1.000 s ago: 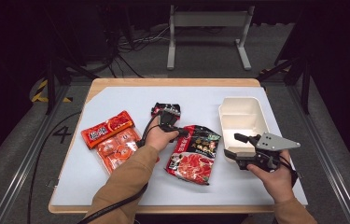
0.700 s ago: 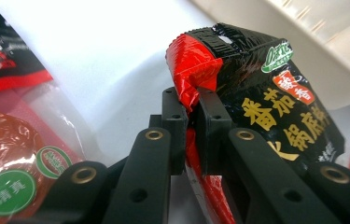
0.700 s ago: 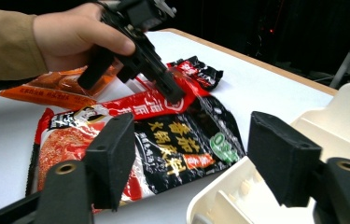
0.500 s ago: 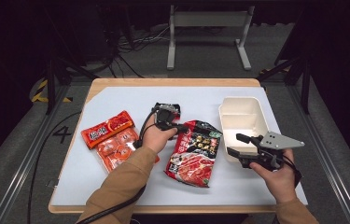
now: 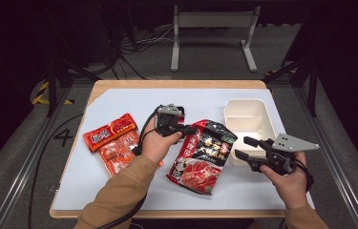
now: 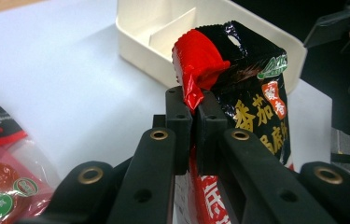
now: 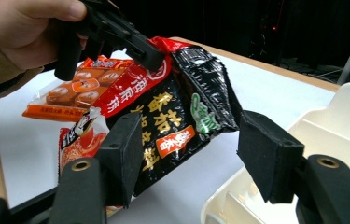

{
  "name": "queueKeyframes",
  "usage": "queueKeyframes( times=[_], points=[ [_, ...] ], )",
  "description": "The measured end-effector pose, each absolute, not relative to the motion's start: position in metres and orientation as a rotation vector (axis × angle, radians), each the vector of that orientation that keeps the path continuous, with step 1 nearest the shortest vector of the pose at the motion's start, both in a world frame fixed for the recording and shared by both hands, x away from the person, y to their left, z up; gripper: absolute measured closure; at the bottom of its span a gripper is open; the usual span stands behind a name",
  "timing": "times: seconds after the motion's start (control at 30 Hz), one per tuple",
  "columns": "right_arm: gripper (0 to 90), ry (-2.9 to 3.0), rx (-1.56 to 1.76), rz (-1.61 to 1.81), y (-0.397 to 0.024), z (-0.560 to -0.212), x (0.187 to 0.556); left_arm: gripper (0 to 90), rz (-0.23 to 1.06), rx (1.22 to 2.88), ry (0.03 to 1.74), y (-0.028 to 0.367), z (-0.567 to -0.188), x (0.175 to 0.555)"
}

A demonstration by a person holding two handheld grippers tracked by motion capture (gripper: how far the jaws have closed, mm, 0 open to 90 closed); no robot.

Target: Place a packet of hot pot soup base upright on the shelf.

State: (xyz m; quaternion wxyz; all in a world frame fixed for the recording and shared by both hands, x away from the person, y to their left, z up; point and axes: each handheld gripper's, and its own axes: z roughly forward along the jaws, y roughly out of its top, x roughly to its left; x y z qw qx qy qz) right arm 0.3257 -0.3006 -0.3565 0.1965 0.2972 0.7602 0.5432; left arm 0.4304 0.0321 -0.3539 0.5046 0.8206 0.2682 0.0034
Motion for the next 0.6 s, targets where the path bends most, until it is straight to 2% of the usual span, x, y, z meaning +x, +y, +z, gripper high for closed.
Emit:
queueKeyframes(
  times=[0.27, 0.5, 0.6],
  points=[
    [42.0, 2.092, 0.827, 1.537, -0.306, -0.338, 0.315, 86.9, 0.141, 1.907, 0.591, 0.037, -0.329, 0.407],
    [42.0, 2.1, 0.828, 1.546, -0.305, -0.338, 0.315, 86.9, 0.269, 1.871, 0.538, 0.042, -0.313, 0.393],
    [41.7, 2.104, 0.826, 1.547, -0.304, -0.338, 0.315, 86.9, 0.273, 1.855, 0.544, 0.044, -0.31, 0.391]
  ],
)
